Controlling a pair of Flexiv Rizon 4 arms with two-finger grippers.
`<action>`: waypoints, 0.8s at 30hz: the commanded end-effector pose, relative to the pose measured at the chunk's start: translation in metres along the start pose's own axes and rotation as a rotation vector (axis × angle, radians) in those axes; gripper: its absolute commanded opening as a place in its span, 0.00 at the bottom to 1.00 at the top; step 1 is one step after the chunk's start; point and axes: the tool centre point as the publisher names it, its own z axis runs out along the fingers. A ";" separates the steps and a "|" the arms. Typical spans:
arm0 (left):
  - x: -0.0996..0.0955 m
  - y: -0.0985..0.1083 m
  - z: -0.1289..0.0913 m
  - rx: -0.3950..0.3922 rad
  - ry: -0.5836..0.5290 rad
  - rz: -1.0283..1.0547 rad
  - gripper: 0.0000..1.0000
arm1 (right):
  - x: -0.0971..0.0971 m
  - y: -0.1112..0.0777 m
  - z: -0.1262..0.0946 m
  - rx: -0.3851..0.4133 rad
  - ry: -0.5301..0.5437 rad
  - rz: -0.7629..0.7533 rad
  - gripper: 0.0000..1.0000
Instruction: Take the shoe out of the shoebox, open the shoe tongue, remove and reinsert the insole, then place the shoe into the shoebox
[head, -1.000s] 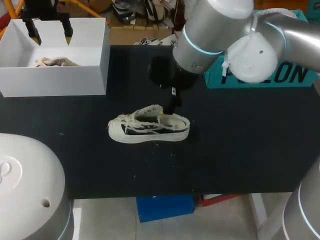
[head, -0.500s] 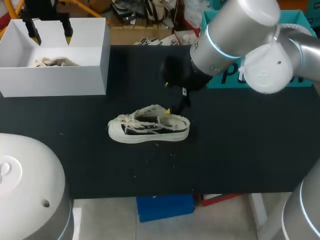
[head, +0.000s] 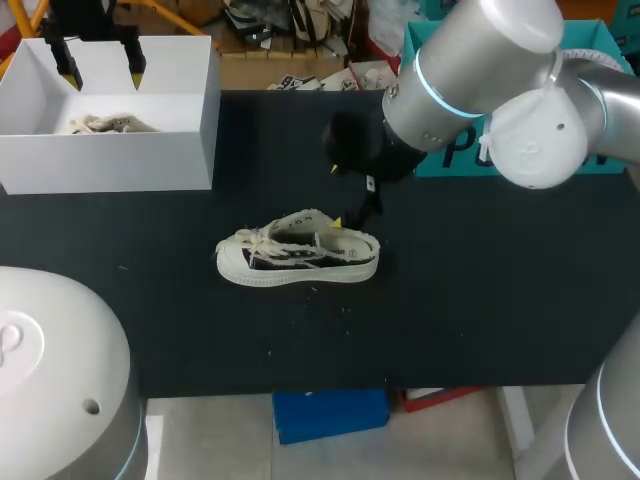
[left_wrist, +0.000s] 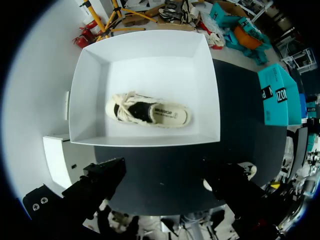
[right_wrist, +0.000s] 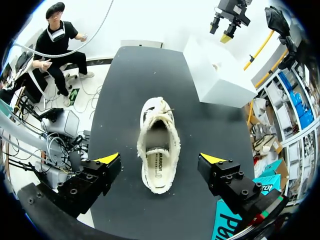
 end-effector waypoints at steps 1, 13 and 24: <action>0.000 0.000 -0.001 -0.002 -0.002 -0.001 1.00 | 0.001 -0.001 0.001 -0.001 -0.001 0.000 1.00; 0.000 0.000 -0.001 -0.002 -0.002 -0.001 1.00 | 0.001 -0.001 0.001 -0.001 -0.001 0.000 1.00; 0.000 0.000 -0.001 -0.002 -0.002 -0.001 1.00 | 0.001 -0.017 0.015 -0.098 0.042 -0.030 1.00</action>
